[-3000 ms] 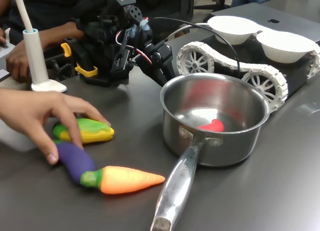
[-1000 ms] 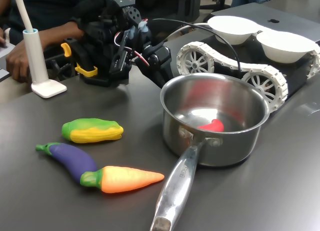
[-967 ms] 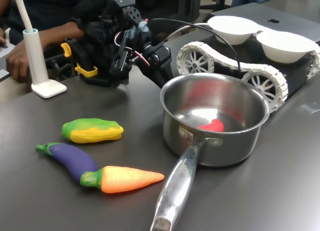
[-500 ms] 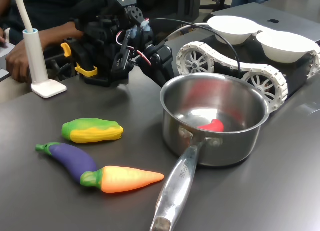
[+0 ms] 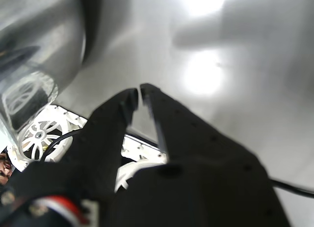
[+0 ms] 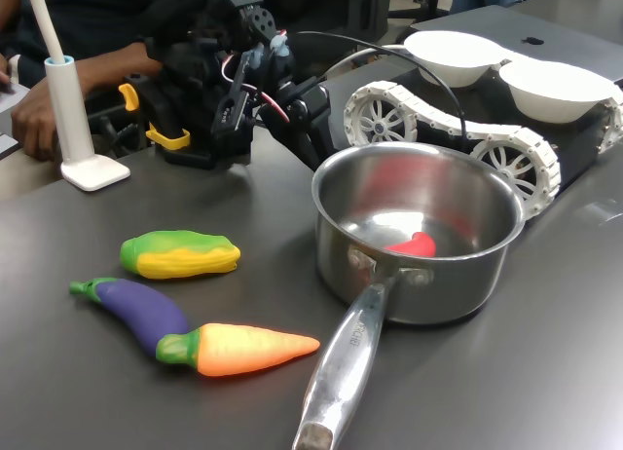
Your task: Pick up the brinjal and place them in the pan
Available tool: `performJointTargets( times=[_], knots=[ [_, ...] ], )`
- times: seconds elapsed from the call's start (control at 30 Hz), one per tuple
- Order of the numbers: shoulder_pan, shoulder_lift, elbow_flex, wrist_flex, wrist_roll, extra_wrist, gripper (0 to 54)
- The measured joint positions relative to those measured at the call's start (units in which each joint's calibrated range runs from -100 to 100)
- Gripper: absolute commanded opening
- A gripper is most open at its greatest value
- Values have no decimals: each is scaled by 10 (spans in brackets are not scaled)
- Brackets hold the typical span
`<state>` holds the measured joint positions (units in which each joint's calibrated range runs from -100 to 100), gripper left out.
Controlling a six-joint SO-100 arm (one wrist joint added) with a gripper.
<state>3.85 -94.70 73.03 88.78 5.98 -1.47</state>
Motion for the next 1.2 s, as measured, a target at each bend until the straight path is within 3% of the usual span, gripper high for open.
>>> performJointTargets(
  times=[0.4, 1.2],
  knots=[
    [28, 13, -94, 76, 14, 0, 2],
    [160, 149, -260, 77, 26, 11, 2]
  ],
)
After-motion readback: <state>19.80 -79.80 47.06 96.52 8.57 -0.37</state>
